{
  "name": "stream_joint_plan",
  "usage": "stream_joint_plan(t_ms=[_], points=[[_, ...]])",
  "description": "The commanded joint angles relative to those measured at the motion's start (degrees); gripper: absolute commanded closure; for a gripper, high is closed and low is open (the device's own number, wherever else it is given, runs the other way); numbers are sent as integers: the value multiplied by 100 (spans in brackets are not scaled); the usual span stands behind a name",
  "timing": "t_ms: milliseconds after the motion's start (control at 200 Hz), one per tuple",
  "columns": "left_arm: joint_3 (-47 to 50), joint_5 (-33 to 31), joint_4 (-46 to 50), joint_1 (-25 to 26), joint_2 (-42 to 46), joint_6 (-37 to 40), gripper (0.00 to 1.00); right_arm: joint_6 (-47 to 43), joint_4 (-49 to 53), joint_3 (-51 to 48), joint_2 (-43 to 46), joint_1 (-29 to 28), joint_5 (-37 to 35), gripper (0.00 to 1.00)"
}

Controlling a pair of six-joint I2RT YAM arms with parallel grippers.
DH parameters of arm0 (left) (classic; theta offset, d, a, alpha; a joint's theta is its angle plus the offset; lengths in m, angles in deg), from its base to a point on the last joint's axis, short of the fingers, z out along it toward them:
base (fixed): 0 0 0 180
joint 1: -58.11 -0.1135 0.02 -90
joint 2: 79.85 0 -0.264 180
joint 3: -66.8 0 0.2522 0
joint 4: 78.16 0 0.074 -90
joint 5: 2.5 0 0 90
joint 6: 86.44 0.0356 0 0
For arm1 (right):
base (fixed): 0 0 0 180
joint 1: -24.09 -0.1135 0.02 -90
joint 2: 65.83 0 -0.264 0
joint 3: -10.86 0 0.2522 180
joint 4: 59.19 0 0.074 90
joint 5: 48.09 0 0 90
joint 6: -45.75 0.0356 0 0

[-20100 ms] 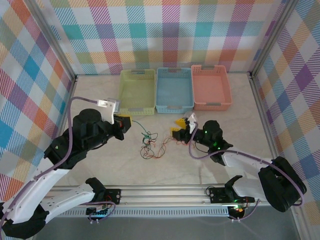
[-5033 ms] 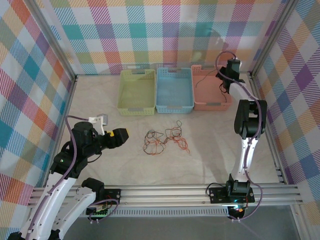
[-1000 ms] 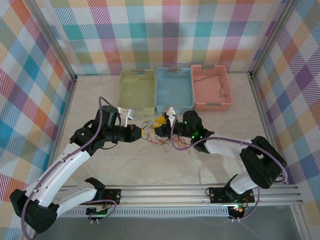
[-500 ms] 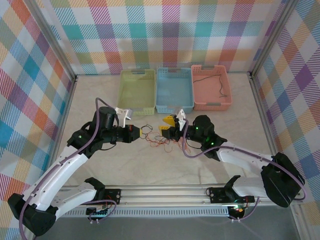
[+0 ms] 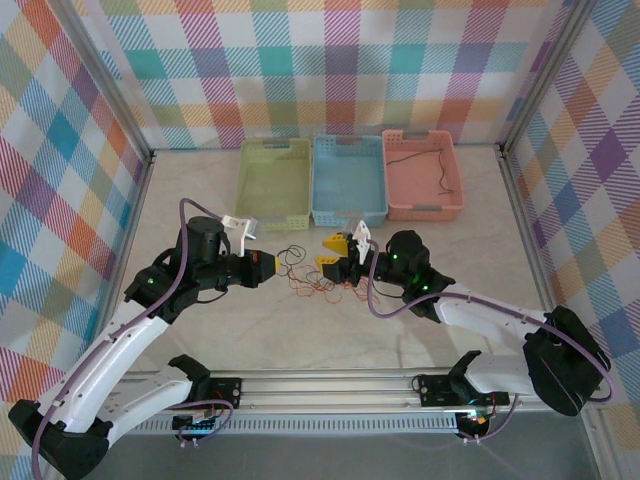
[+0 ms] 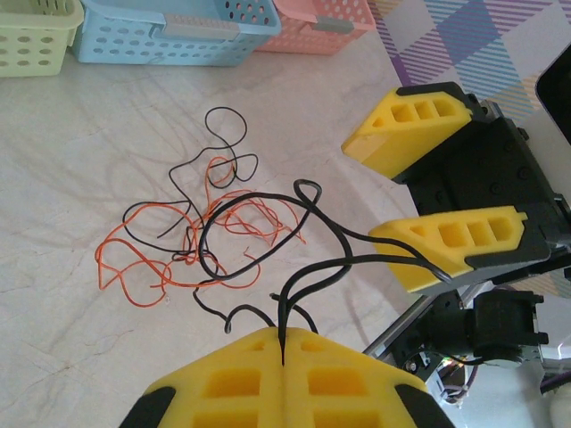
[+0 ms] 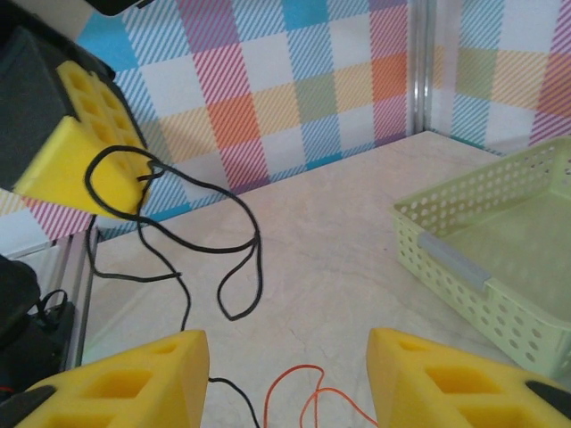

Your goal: Untangle the cables

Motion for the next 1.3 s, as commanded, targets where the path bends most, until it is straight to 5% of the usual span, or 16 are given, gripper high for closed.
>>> stream_joint_plan(t_ms=[0, 320, 595, 1295], points=[[-2, 91, -64, 41, 38, -18, 100, -6, -420, 39, -142, -65, 251, 49], [62, 137, -119, 45, 163, -131, 100, 82, -750, 614, -1099, -464, -44, 51], [95, 179, -66, 46, 281, -135, 100, 451, -1182, 962, -1702, -472, -857, 66], [155, 296, -25, 46, 452, -226, 100, 753, -1572, 1372, -2023, -472, -923, 74]])
